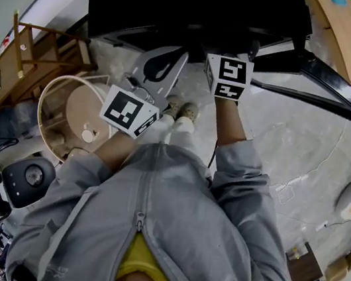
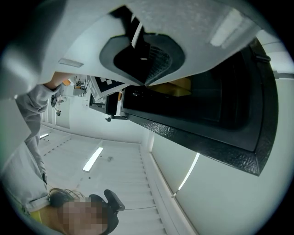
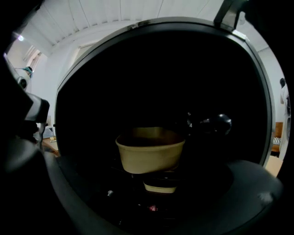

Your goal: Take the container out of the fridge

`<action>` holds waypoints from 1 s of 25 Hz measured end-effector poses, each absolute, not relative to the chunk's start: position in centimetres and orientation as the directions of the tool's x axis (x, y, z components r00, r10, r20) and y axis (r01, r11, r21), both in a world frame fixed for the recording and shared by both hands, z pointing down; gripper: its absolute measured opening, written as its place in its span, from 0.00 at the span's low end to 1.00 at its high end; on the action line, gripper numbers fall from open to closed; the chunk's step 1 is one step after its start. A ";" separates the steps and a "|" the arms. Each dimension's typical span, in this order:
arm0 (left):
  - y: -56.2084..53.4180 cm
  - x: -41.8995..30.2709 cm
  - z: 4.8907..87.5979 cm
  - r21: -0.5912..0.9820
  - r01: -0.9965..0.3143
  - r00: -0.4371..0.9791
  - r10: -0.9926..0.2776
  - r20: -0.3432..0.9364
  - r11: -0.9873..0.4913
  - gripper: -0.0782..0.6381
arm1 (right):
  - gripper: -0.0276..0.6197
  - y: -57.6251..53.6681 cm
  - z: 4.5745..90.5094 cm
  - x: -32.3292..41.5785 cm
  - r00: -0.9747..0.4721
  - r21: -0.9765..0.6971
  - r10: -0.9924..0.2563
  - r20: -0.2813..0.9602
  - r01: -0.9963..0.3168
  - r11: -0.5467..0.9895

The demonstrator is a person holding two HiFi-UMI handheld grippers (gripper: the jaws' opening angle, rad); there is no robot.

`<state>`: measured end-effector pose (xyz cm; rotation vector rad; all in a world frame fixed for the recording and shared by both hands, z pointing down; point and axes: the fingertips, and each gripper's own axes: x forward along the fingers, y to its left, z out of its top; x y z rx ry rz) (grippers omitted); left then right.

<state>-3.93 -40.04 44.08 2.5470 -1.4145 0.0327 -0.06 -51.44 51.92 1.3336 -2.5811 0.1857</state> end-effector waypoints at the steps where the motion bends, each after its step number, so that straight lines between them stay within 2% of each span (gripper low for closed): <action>1: -40.1 -4.0 44.2 0.189 -0.841 0.534 -0.835 0.132 -0.508 0.11 | 0.82 -51.8 52.0 -0.1 -0.557 -0.007 -0.787 0.265 -0.818 0.576; 4: -40.2 -4.2 44.5 0.193 -0.841 0.533 -0.834 0.142 -0.505 0.11 | 0.81 -52.6 52.2 -0.2 -0.552 -0.005 -0.788 0.271 -0.820 0.573; 7: -39.9 -4.3 44.7 0.194 -0.842 0.533 -0.833 0.148 -0.504 0.11 | 0.69 -52.2 52.1 -0.1 -0.546 0.016 -0.793 0.268 -0.821 0.571; 15: -39.2 -4.2 44.9 0.200 -0.839 0.537 -0.830 0.153 -0.506 0.11 | 0.68 -48.4 51.6 -0.3 -0.546 -0.021 -0.791 0.275 -0.826 0.563; 16: -39.1 -4.2 44.9 0.199 -0.839 0.537 -0.829 0.153 -0.507 0.11 | 0.69 -48.1 51.7 -0.4 -0.548 -0.031 -0.790 0.274 -0.826 0.562; 18: -38.9 -4.2 44.9 0.198 -0.840 0.536 -0.830 0.153 -0.506 0.11 | 0.80 -47.7 52.1 -0.4 -0.551 -0.044 -0.786 0.280 -0.825 0.563; 21: -38.5 -4.4 44.9 0.196 -0.844 0.529 -0.834 0.156 -0.499 0.11 | 0.88 -48.2 53.2 -0.5 -0.564 -0.045 -0.769 0.300 -0.814 0.579; 25: -38.1 -4.6 45.2 0.195 -0.853 0.516 -0.840 0.166 -0.485 0.11 | 0.91 -49.7 53.1 -0.8 -0.593 -0.030 -0.752 0.287 -0.790 0.612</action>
